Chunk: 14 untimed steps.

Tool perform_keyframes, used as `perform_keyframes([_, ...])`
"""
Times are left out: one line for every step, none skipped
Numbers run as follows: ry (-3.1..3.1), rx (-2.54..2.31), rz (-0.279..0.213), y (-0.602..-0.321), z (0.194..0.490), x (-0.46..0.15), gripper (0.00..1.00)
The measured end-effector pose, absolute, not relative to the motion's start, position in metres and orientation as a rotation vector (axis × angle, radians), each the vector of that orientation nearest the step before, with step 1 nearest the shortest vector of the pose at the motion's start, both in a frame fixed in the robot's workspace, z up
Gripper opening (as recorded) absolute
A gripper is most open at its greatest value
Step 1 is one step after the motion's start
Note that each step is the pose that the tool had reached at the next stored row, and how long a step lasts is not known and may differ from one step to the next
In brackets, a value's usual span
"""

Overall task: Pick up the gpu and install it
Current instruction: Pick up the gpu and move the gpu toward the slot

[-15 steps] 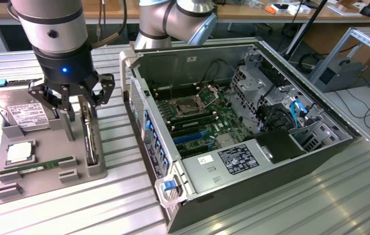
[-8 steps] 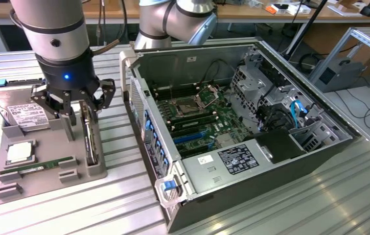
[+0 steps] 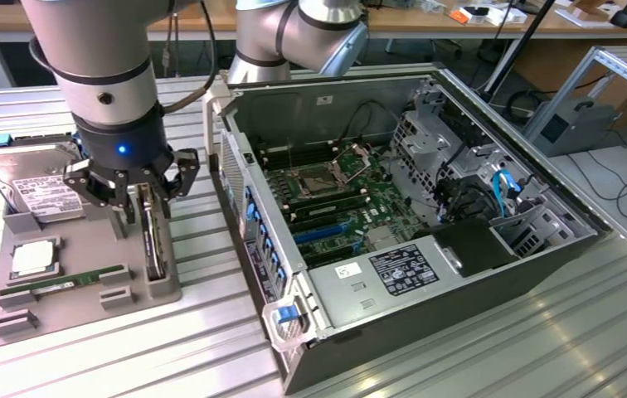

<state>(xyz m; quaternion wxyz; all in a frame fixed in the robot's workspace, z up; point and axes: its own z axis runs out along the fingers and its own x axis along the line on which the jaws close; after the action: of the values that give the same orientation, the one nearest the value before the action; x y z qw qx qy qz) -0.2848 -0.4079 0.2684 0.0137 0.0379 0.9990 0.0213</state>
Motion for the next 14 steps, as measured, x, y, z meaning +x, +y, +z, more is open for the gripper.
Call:
perform_keyframes([3.111,0.118,0.066,-0.408,0.265,-0.285,0.48])
perform_keyframes([3.111,0.118,0.066,-0.408,0.262,-0.285,0.48])
perform_keyframes([3.111,0.118,0.065,-0.408,0.258,-0.285,0.48])
perform_keyframes([3.111,0.118,0.063,-0.407,0.255,-0.285,0.48])
perform_keyframes([3.111,0.118,0.059,-0.406,0.252,-0.285,0.48])
perform_keyframes([3.111,0.118,0.054,-0.404,0.251,-0.285,0.48])
perform_keyframes([3.111,0.118,0.048,-0.402,0.249,-0.285,0.48])
perform_keyframes([3.111,0.118,0.045,-0.401,0.248,-0.285,0.48])
perform_keyframes([3.111,0.118,0.041,-0.4,0.248,-0.285,0.48])
perform_keyframes([3.111,0.118,0.038,-0.399,0.247,-0.285,0.48])
perform_keyframes([3.111,0.117,0.034,-0.398,0.247,-0.285,0.48])
perform_keyframes([3.111,0.117,0.033,-0.397,0.246,-0.285,0.48])
perform_keyframes([3.111,0.117,0.033,-0.397,0.246,-0.285,0.48])
perform_keyframes([3.111,0.117,0.033,-0.397,0.246,-0.285,0.48])
